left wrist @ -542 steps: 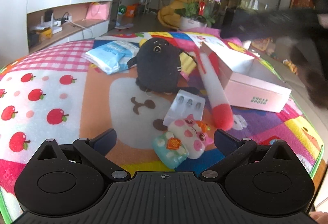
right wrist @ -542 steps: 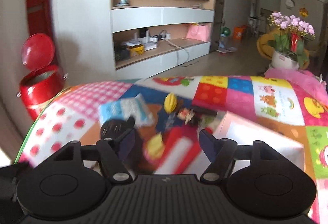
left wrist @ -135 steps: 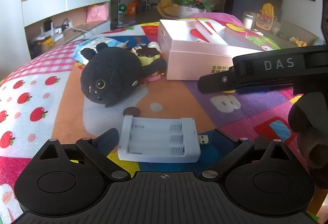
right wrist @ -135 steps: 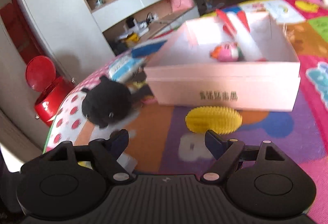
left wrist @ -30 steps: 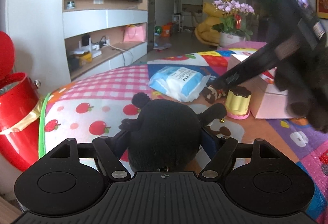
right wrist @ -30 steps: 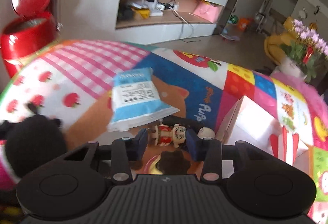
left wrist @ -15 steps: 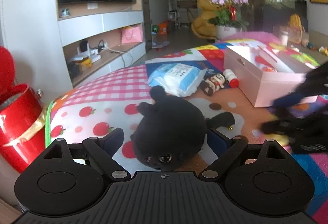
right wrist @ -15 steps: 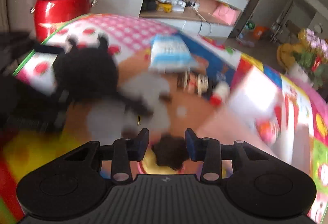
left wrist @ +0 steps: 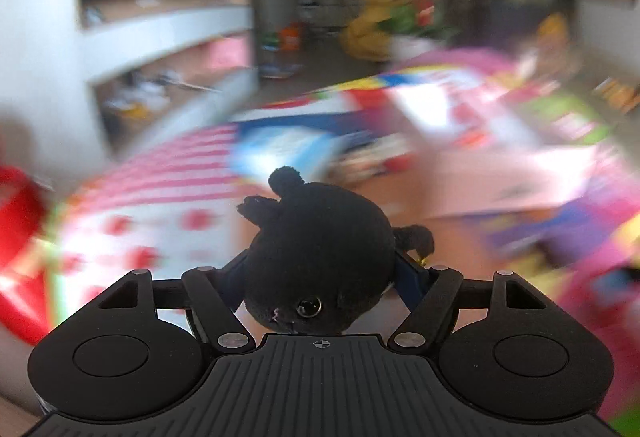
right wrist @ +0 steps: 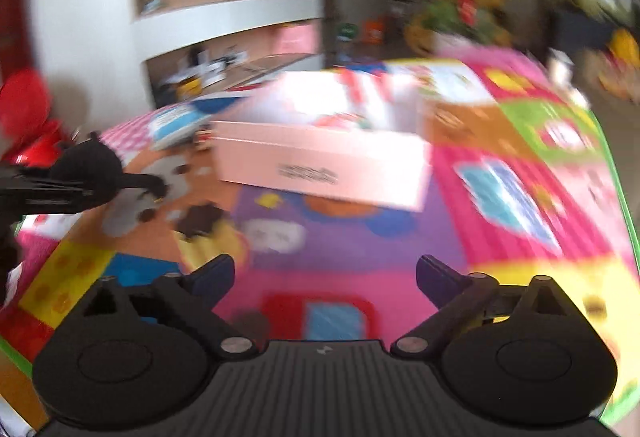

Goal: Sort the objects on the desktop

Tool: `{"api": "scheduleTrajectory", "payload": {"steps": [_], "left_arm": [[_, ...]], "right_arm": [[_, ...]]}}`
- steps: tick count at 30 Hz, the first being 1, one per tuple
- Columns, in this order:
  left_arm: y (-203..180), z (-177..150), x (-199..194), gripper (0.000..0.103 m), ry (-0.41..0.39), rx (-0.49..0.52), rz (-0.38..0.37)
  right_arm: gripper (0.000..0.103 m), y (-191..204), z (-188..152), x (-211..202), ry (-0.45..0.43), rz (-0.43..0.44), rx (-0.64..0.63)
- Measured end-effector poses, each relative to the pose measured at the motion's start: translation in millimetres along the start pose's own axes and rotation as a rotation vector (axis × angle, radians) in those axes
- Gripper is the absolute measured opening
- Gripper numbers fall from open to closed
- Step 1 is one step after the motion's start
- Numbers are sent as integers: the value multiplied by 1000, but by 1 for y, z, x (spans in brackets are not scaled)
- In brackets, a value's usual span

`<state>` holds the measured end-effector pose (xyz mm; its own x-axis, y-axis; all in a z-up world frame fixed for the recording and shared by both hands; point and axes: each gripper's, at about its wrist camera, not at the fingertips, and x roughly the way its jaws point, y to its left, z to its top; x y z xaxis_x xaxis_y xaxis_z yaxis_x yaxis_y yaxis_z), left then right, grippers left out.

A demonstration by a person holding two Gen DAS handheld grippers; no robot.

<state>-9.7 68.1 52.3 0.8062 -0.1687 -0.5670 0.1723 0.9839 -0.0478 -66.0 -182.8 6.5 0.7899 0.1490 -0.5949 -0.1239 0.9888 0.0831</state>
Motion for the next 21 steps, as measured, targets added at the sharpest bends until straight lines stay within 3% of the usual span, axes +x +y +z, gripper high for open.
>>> {"api": "scheduleTrajectory", "payload": {"steps": [3,6,10,15,18,21], "left_arm": [[-29,14,-18,77,-5,-75,-244],[-71,21,-21,77,21,-88,-434],[-121,9,7,77,153,-130,-580],[-139,-13,38,78,245,-192,-555],[-132,-18,36,91,235,-170,-502],[-124,-20,22,98,186,-102,-421]], "right_arm": [[98,-27,-13,-3,17,-47,86],[98,-42,-21,-9,-3,-88,111],[101,-49,-26,-25,-60,-149,79],[103,-58,-35,-34,-74,-198,67],[103,-65,-40,-35,-51,-181,102],[103,-63,-42,-34,-42,-157,108]]}}
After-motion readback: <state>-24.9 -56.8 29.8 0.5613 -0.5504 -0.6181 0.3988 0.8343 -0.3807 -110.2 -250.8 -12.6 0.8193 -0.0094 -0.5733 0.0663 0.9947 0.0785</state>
